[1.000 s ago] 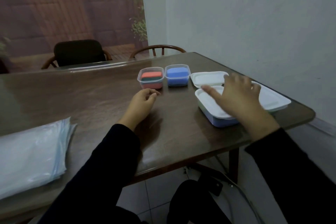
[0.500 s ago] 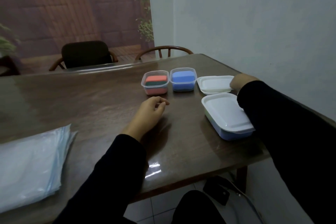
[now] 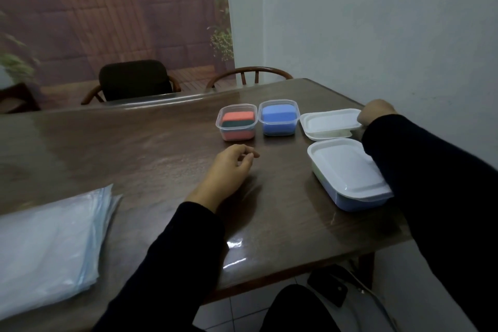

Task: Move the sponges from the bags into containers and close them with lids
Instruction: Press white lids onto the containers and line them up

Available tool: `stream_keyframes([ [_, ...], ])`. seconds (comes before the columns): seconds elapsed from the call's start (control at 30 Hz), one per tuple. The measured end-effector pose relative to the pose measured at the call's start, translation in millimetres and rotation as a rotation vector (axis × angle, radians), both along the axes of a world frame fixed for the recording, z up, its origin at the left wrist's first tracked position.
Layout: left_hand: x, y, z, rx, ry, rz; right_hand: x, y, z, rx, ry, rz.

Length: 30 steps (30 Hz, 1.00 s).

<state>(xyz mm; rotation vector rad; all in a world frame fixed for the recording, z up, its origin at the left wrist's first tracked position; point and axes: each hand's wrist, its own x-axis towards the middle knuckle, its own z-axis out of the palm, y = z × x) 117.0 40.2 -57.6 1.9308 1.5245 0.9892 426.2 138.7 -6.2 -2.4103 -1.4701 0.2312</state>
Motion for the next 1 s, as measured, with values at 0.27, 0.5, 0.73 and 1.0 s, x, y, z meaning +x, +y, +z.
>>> stream_keyframes([
  [0.27, -2.3, 0.8, 3.6, 0.020, -0.026, 0.015, -0.3, -13.8, 20.6, 0.192, 0.214, -0.022],
  [0.5, -11.5, 35.8, 30.2, 0.030, 0.026, 0.179, -32.4, -38.3, 51.1, 0.311, 0.349, 0.020],
  [0.73, -20.5, 78.2, 22.7, -0.011, 0.555, 0.204, -77.1, -56.4, 43.9, 0.285, 0.441, 0.198],
  [1.0, -24.3, 89.1, 9.6, 0.094, 0.669, 0.240, -86.2, -71.7, 35.3, 0.210, 0.373, 0.220],
])
